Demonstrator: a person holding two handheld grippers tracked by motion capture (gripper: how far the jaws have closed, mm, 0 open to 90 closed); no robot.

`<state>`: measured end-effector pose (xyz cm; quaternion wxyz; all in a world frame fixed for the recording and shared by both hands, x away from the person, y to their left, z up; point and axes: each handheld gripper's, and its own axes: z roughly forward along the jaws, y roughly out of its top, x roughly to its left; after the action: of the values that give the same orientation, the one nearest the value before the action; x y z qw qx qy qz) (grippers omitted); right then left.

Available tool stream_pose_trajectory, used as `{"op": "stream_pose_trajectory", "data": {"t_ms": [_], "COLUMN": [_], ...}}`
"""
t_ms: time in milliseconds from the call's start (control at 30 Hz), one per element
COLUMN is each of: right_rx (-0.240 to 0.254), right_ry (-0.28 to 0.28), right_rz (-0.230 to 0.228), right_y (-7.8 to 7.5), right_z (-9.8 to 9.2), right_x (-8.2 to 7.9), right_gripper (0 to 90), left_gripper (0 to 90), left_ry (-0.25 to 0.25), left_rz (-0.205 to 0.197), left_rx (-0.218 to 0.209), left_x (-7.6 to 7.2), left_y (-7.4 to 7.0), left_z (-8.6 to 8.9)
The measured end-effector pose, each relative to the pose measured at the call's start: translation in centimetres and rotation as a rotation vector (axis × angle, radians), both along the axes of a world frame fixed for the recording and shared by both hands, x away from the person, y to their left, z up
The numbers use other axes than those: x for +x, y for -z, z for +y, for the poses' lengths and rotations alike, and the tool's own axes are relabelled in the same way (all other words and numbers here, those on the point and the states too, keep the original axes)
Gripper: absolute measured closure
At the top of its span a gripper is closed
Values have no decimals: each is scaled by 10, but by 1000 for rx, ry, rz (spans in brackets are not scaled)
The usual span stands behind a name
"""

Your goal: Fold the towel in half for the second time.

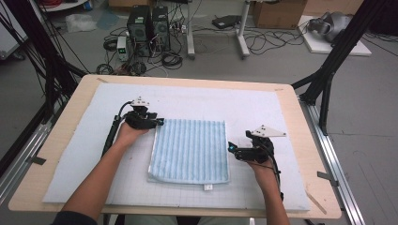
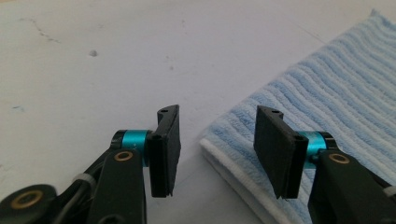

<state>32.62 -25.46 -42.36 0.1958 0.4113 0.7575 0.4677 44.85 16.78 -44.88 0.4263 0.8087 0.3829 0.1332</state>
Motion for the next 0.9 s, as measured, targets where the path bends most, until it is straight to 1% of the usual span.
{"op": "stream_pose_trajectory", "data": {"t_ms": [33, 67, 100, 167, 200, 233, 267, 333, 367, 433, 467, 533, 567, 600, 633, 667, 700, 733, 767, 800, 900], "right_rx": [0, -4, -5, -8, -8, -6, -2, -3, -12, -38, -42, -60, -79, -79, -98, -106, -123, -131, -135, -150, -157], "right_ry": [-1, -1, -1, 4, 5, 8, 9, 7, 7, 21, 24, 12, 0, -4, -14, -15, -13, -16, -14, -13, -20], "right_rz": [5, 7, 11, 22, 29, 31, 38, 55, 69, 93, 112, 147, 162, 173, 181, 188, 205, 214, 237, 248, 251], "right_y": [0, 1, 1, 2, 2, 2, 1, 0, 0, 1, 1, 2, 3, 3, 4, 5, 7, 9, 12, 14, 17], "right_z": [0, 0, 1, 1, 1, 2, 3, 7, 9, 12, 14, 16, 19, 20, 23, 25, 28, 29, 31, 33, 39], "right_x": [0, 1, 1, 3, 5, 7, 10, 19, 24, 37, 45, 60, 70, 74, 82, 86, 94, 98, 104, 108, 114], "right_gripper": [112, 112, 112, 112, 112, 112, 112, 112, 113, 113, 114, 135, 178, 216, 248, 265, 294, 330, 362, 395, 456], "left_gripper": [570, 578, 607, 696, 757, 805, 827, 838, 841, 844, 845, 845, 845, 845, 846, 846, 846, 847, 846, 846, 847], "left_ry": [7, 3, 8, 30, 48, 53, 56, 54, 56, 55, 54, 51, 51, 47, 47, 47, 46, 42, 39, 35, 34], "left_rz": [1, -10, -10, -18, -17, -24, -26, -22, -17, -12, -11, -5, -5, -3, -2, 1, 2, 6, 11, 14, 19], "left_rx": [11, 19, 20, 19, 21, 19, 22, 12, 6, -2, -2, -8, -11, -13, -16, -19, -22, -26, -29, -29, -31], "left_x": [0, -1, -1, -1, -1, -2, -2, -2, -1, -1, -1, -1, -1, -1, -1, -1, -1, 0, 0, 0, 0], "left_y": [2, 1, 1, 1, 1, 1, 1, 2, 1, 1, 1, 2, 2, 2, 2, 2, 2, 2, 2, 2, 2], "left_z": [-2, -4, -4, -6, -6, -7, -7, -6, -5, -4, -4, -4, -4, -3, -3, -3, -3, -3, -2, -2, -2]}}
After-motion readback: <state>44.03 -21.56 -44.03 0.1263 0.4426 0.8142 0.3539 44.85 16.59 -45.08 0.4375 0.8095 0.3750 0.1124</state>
